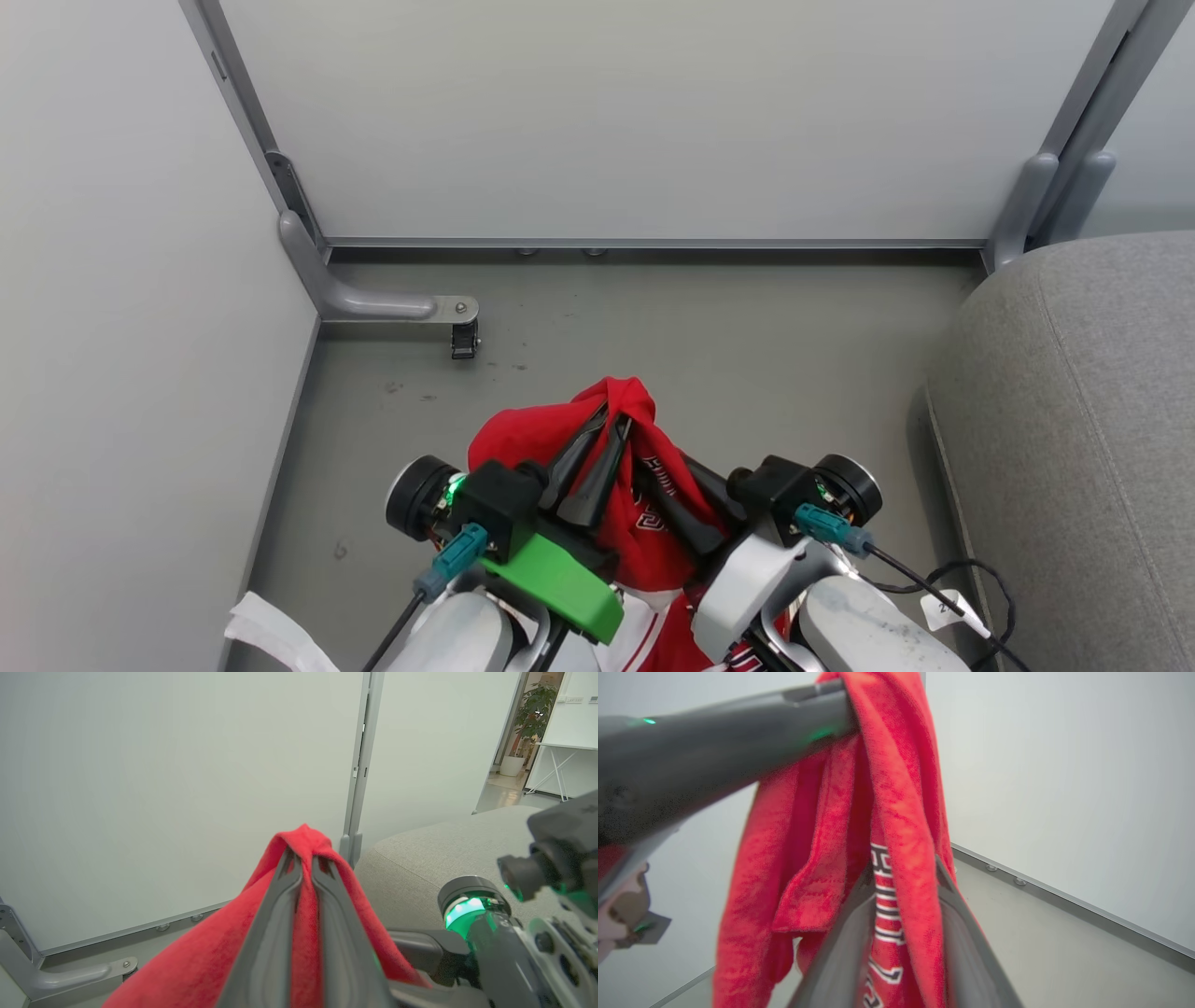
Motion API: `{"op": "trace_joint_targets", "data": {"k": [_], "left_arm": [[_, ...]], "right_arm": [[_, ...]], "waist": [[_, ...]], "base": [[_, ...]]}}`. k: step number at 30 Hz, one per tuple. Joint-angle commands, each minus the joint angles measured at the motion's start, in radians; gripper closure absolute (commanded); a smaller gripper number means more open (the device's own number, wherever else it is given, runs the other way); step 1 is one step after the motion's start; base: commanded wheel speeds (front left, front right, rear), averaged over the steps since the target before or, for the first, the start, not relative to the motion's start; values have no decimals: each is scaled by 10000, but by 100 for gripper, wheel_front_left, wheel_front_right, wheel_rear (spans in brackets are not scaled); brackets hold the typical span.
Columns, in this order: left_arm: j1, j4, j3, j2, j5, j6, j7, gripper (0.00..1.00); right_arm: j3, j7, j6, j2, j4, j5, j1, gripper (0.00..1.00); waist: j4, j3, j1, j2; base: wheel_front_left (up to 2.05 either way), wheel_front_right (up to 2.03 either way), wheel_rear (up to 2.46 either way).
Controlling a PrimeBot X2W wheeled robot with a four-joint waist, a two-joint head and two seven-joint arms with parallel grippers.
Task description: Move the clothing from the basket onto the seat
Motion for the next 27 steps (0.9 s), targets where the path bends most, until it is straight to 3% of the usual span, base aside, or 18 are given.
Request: {"op": "trace_joint_targets", "data": {"k": [1, 2, 3, 4, 5, 13, 27], "left_arm": [[30, -25, 14, 7, -47, 5, 5, 100], [36, -19, 59, 5, -41, 5, 5, 100], [48, -26, 115, 7, -19, 5, 5, 83], [88, -36, 184, 5, 15, 5, 5, 53], [140, -9, 227, 3, -4, 4, 5, 0], [281, 129, 555, 4, 106, 4, 5, 0], [146, 209, 925, 135, 360, 5, 7, 0]], "right_arm": [[-84, -49, -12, -43, -61, 104, 83, 100], [-156, -50, -12, -45, -111, 98, 130, 100], [-235, -50, -10, -42, -153, 103, 174, 100], [-344, -50, -12, -42, -215, 117, 231, 100], [-423, -49, -12, -43, -242, 99, 275, 100], [-1076, -50, -12, -42, -494, -50, 737, 100], [-2079, -51, -12, -32, -1055, -304, 1172, 100]], "waist": [[6, 13, 1, -1], [-17, 21, 1, -1], [-56, 23, 1, -1], [-121, 30, 1, -1], [-188, 38, 1, -1], [-1383, 190, 1, -1], [-4783, 801, 1, -1]], "base": [[0, 0, 0], [0, 0, 0], [0, 0, 0], [0, 0, 0], [0, 0, 0], [0, 0, 0], [0, 0, 0]]}}
